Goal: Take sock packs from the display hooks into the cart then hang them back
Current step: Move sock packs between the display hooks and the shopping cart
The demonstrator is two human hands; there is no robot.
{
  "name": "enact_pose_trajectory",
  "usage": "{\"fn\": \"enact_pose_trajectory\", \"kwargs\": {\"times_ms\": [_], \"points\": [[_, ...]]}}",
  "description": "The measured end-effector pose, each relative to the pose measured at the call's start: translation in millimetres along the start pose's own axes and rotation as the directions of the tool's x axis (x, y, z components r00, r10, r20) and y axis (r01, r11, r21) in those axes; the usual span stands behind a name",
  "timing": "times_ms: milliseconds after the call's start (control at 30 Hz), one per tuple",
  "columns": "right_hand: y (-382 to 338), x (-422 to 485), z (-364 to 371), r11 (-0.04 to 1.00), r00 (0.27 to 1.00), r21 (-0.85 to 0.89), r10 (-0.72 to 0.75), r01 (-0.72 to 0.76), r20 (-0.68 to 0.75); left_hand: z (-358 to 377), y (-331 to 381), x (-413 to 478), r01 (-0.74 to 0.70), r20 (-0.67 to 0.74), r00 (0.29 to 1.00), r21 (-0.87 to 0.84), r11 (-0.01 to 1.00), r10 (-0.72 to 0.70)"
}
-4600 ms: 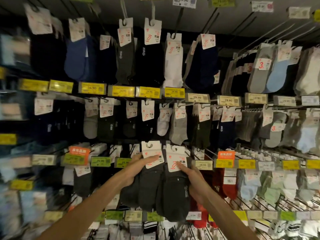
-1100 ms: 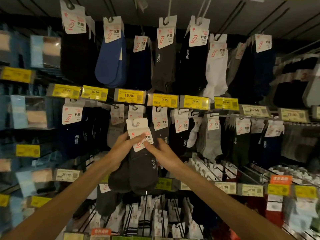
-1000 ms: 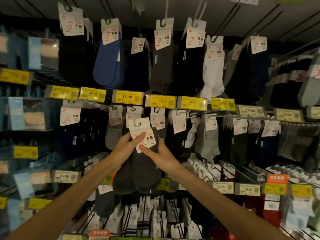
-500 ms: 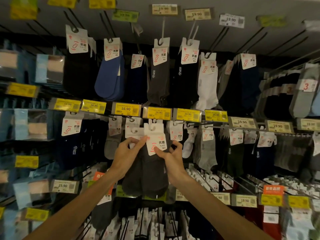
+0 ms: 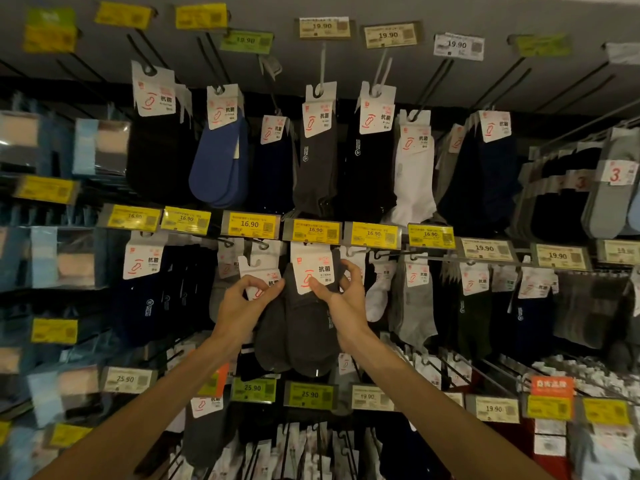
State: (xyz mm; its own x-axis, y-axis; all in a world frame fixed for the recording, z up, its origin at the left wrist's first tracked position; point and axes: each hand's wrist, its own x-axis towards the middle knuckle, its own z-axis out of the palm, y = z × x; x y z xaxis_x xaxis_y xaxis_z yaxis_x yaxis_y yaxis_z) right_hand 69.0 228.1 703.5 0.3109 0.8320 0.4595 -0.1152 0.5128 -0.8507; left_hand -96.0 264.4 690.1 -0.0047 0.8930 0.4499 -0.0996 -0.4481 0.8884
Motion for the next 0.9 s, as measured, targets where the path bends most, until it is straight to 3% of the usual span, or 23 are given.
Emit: {"fn": "enact_pose_trajectory", "kwargs": {"times_ms": [233,467,900], "points": [[3,13,15,0.996,0.999,-0.087,-0.027,0.025,-0.027,-7,-3,10,0.004,-0.023,1.000,0.017,1.000,-0.004],[4,6,19,0.970,0.991,-0.211,-0.132,0.123,-0.029,-22,-21,12,-0.019,-0.084,0.996,0.142,0.990,0.031],[8,1,20,0.947,0.988,-0.287,-0.151,0.142,-0.011,-42,-31,11,-0.059,0.045,0.998,0.249,0.967,0.049]]}}
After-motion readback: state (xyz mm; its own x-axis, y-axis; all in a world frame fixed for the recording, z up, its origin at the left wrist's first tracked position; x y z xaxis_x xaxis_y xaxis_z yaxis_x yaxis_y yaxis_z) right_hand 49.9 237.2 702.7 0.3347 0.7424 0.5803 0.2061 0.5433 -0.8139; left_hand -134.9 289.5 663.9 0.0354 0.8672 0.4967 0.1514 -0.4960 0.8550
